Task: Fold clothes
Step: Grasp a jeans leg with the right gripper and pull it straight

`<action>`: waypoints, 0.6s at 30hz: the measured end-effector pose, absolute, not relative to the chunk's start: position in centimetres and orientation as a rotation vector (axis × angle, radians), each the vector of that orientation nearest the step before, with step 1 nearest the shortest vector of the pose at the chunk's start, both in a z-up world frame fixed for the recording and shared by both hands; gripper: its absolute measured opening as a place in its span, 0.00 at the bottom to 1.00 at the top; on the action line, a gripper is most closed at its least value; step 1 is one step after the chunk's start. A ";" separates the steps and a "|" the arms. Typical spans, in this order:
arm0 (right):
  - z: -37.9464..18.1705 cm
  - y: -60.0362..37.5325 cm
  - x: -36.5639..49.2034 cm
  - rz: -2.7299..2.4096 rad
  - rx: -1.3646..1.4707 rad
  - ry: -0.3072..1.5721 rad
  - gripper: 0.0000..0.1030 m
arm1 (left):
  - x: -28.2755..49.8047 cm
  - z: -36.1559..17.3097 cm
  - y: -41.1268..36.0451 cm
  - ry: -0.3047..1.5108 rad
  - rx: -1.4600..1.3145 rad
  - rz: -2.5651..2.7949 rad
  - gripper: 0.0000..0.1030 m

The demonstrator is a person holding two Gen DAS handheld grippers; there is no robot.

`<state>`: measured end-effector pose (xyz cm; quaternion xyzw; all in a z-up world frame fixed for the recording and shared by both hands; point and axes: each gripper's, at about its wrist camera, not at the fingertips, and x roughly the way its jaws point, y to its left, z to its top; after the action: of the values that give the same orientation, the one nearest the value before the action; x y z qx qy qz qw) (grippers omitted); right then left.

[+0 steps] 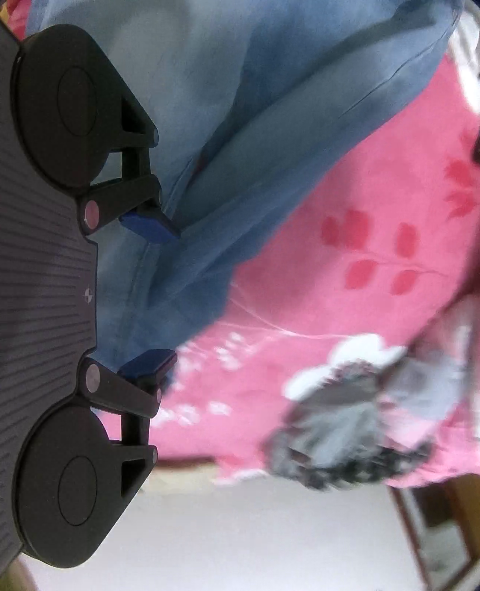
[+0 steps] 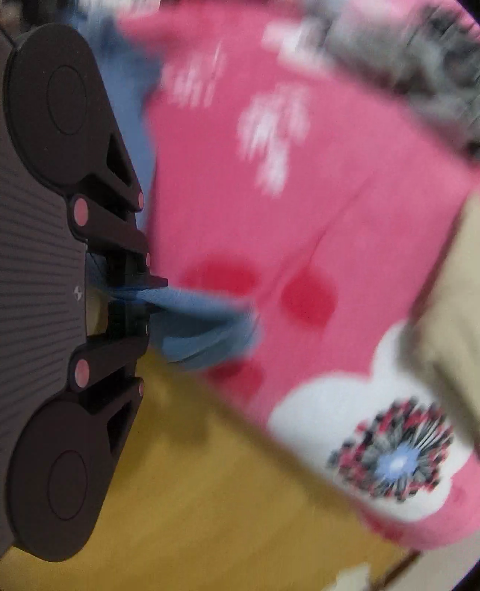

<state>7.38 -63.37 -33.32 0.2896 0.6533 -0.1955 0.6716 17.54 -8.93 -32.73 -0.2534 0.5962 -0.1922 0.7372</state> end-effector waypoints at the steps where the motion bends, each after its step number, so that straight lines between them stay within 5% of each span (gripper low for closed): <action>1: -33.3 -63.2 7.6 -0.460 0.620 1.483 0.11 | 17.2 -33.4 -9.7 1.342 -0.532 -0.426 0.61; 10: -25.4 -58.4 13.6 -0.185 0.139 1.291 0.22 | 14.5 -34.9 -12.3 1.424 -0.301 -0.479 0.61; 18: -27.7 -48.0 22.4 0.349 0.239 1.310 0.22 | 14.2 -33.4 -10.4 1.383 -0.312 -0.493 0.61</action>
<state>22.40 -48.00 -27.73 0.1102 0.6046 0.1610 0.7723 14.17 -10.40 -33.38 -0.1419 0.6284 -0.2238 0.7313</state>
